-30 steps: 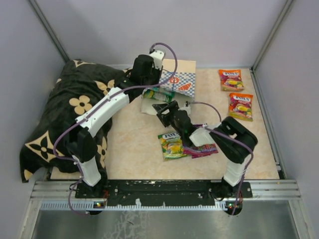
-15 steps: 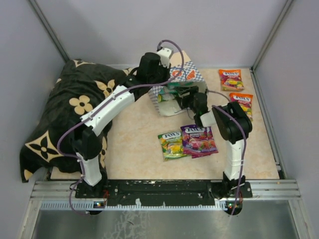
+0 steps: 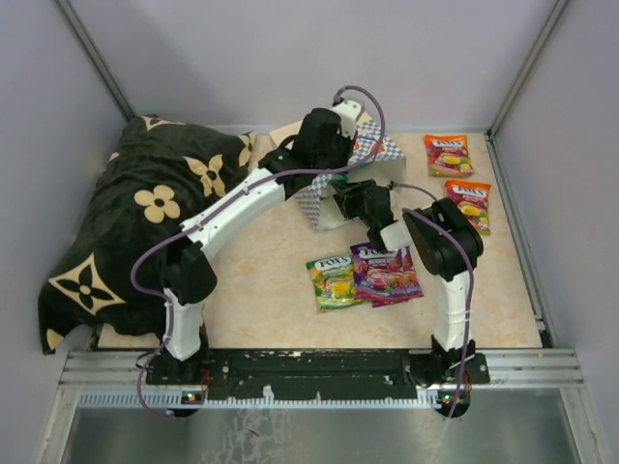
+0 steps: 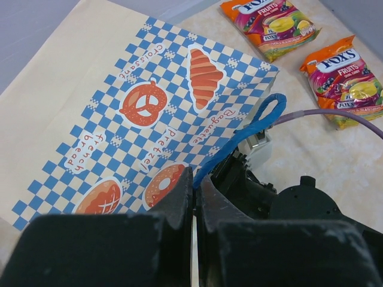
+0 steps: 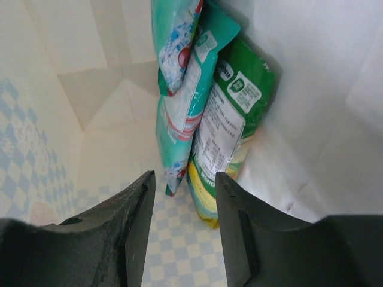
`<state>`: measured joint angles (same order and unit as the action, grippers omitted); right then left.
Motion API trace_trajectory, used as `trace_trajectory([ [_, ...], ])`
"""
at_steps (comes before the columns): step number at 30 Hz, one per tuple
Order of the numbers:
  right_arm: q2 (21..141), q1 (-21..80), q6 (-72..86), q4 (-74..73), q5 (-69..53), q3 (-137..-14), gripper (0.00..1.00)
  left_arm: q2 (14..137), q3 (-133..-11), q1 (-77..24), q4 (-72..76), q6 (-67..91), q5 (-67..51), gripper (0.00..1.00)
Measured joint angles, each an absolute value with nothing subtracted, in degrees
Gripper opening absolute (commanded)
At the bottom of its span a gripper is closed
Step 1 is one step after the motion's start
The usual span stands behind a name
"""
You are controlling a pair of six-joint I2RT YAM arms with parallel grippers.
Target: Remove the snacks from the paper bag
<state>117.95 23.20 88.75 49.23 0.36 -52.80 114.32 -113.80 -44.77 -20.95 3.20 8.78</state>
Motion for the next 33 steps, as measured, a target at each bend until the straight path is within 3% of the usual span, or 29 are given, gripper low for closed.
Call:
trace_trajectory([
  [9, 121.32, 23.97, 91.13, 50.74, 10.07, -54.37, 0.45, 115.35, -115.33, -45.23, -21.78, 3.20, 9.93, 0.00],
  [26, 130.96, 24.56, 89.27, 45.89, 10.17, -69.19, 0.40, 115.44, -115.39, -45.84, -23.09, 3.18, 10.70, 0.00],
  [33, 128.92, 25.56, 89.25, 42.98, 8.64, -66.41, 0.41, 115.44, -115.39, -46.15, -23.27, 2.98, 11.25, 0.00],
])
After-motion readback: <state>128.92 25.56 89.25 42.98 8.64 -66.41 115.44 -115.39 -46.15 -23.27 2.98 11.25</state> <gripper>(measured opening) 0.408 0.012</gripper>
